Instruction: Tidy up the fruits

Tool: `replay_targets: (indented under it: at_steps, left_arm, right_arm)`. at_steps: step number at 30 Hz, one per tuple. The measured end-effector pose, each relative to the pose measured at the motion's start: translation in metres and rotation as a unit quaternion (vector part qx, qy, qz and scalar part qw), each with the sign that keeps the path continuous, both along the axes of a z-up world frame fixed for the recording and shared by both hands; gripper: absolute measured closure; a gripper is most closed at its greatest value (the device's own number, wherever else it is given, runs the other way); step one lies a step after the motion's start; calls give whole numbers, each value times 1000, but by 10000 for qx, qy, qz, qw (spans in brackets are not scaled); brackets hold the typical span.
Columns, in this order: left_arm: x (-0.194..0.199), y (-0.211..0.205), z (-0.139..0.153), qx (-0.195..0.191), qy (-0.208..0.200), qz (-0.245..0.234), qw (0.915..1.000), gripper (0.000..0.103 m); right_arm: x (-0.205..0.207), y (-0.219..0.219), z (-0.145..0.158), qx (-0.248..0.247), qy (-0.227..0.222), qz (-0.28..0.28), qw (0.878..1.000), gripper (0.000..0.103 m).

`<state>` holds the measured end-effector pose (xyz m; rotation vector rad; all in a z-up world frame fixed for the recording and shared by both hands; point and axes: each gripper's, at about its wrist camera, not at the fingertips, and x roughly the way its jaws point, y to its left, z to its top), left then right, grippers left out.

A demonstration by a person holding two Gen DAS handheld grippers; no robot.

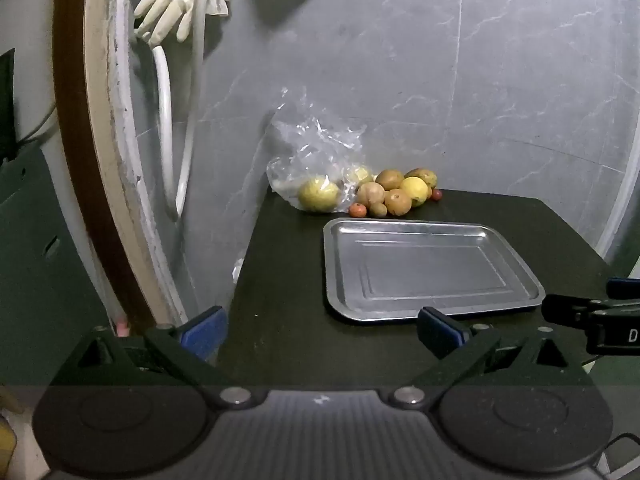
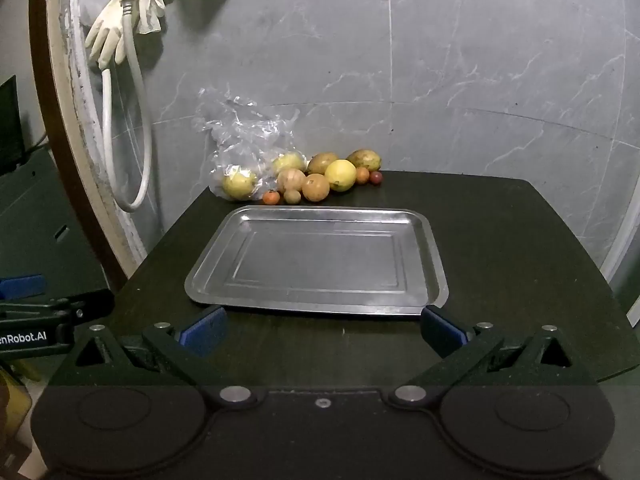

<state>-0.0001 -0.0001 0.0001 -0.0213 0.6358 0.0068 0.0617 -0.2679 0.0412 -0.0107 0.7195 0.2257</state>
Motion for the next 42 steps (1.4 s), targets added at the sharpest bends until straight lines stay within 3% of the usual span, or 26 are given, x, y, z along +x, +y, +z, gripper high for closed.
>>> replay_targets:
  at_steps: [42]
  left_arm:
    - [1,-2,-10,-84,92,11,9999,1]
  right_arm:
    - [10,-2,-7,64,200,24,9998,1]
